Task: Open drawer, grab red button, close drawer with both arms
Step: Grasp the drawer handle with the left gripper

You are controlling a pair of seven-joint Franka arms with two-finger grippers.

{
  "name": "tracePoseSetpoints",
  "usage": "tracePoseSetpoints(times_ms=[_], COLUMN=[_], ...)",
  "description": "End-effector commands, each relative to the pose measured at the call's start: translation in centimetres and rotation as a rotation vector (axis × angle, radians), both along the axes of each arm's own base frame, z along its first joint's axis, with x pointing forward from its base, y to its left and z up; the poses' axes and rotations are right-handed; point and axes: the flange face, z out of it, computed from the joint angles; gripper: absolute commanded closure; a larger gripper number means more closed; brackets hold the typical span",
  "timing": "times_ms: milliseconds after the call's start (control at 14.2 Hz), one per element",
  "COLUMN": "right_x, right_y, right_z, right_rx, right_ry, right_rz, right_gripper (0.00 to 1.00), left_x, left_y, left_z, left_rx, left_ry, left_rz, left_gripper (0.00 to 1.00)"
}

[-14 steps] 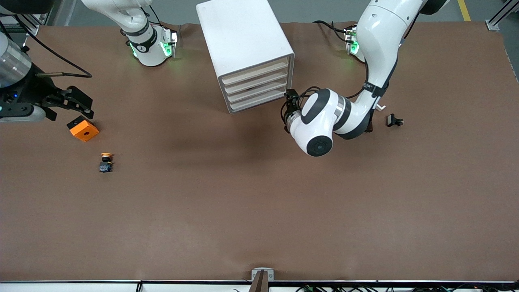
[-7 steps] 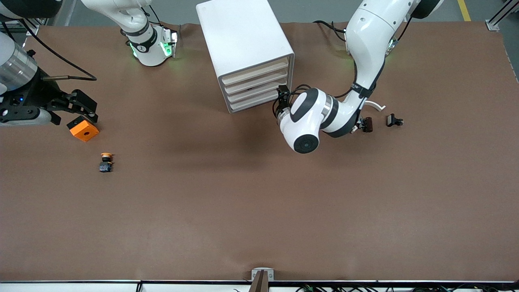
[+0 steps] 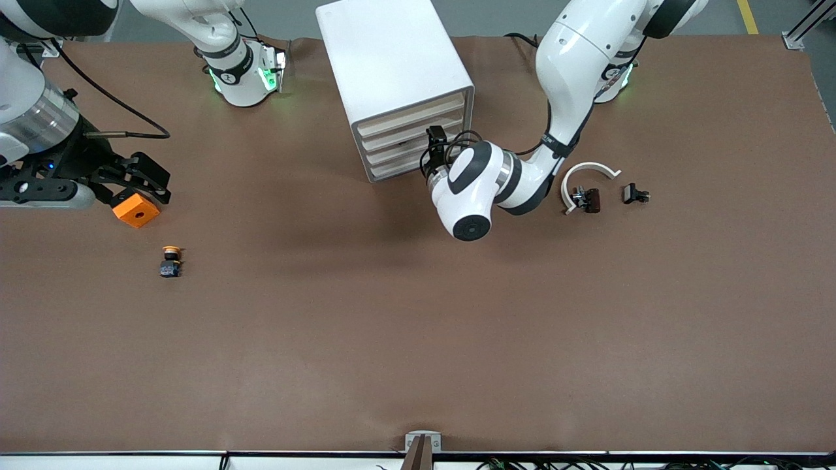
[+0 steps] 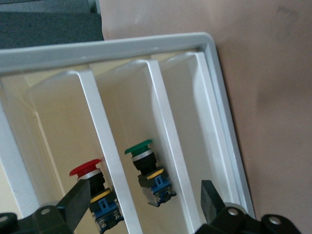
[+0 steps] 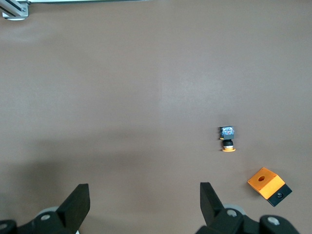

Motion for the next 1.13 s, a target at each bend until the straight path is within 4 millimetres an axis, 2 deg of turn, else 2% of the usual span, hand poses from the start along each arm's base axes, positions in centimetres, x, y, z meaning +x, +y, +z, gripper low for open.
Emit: tracePoseSetpoints(times_ms=[0,211,493,705,1057], right_x=[0.1,0.3,0.3,0.3,0.3], right_y=[0.2,0.6,0.8,1.0,1.0], right_z=[0.5,0.1,0.1,0.0,-0.1], right_rx=[0.010,0.010,0.008,0.009,0.006], right_ry=[-0.013,-0.007,-0.007,-0.005,-0.005], right_rz=[-0.020,-0.012,-0.009,-0.006,-0.003], right_gripper=[0.00,0.00,0.00,0.00,0.00], left_x=[0.0,-0.2,-0.2,-0.3,-1.4], left_y=[-0.8,-1.3,-1.4,-1.5,-2.4], left_z=[-0.4,-0.1,0.0,-0.3,-0.7], left_rx=[-0.025,-0.038,-0.008,-0.001,0.022], left_ry=[0.041,0.068,0.089,0.107,0.122], left_rz=[0.021,0.053,0.082,0.099,0.089], left_gripper=[0.00,0.00,0.20,0.30,0.31])
